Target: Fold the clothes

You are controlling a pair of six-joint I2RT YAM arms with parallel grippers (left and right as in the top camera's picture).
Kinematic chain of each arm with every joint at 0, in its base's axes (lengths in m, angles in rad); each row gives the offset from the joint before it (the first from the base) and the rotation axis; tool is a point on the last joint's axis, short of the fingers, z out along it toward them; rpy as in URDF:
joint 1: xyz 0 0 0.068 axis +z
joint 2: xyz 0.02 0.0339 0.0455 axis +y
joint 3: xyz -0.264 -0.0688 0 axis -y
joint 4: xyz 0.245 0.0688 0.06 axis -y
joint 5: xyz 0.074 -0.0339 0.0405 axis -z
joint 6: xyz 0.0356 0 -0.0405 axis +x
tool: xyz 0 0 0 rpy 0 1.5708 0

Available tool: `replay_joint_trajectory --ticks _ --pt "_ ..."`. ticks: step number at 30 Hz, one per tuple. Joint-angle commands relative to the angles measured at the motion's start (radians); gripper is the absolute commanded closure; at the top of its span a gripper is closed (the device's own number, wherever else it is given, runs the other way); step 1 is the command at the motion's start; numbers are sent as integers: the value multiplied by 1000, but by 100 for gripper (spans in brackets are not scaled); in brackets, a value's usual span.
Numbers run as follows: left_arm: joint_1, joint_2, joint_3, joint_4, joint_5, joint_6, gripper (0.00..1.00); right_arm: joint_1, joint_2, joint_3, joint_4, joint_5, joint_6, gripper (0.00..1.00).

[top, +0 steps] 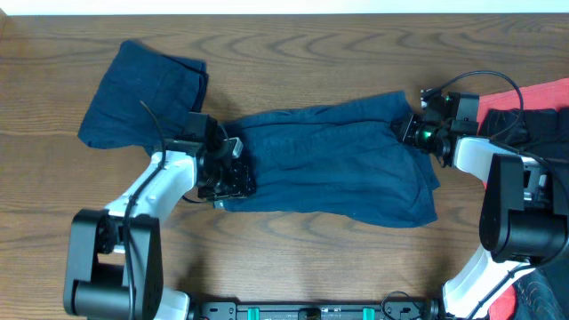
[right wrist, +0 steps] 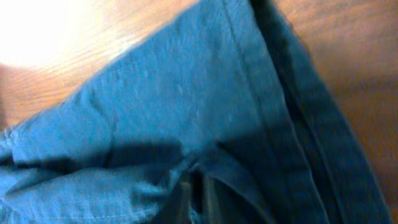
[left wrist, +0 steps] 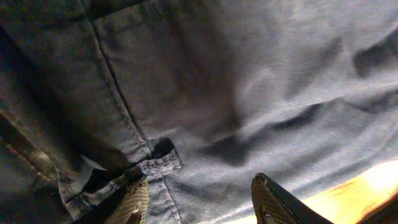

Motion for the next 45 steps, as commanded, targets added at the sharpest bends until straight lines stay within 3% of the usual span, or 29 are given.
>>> replay_joint_trajectory --ticks 1,4,8,11,14,16,19,23,27,34,37,42,45 --pt "-6 -21 -13 -9 -9 -2 44 -3 -11 19 69 -69 79 99" --pt "-6 -20 -13 -8 -13 -2 44 -19 -18 42 145 -119 161 99" --pt "-6 -20 -13 -14 -12 -2 44 -41 -19 75 185 -49 265 99" --pt "-6 -20 -13 -23 -12 -1 44 -55 -19 99 134 -55 202 97" --pt "-6 -22 -13 -26 -13 14 44 -60 -19 173 -92 -75 -15 89" --pt "-6 -29 -11 -26 -13 29 44 -59 -19 273 -332 -43 -161 87" --pt "-6 -55 -4 -26 -13 28 44 -57 -19 496 -690 166 -202 85" --pt "-6 -104 -1 -23 -16 15 44 -57 -18 713 -922 307 -234 69" --pt "-6 -150 -1 -19 -16 -3 43 -54 -6 721 -932 307 -256 56" --pt "-6 -164 -1 -19 -16 -6 32 -39 164 694 -905 137 -327 53" --pt "-6 -164 -1 -19 -16 -5 31 -25 230 694 -885 109 -326 60" --pt "-6 -164 -1 -21 -16 -5 31 7 302 695 -886 108 -326 62" --pt "-6 -164 -1 -21 -21 -5 30 22 305 695 -889 101 -326 70"
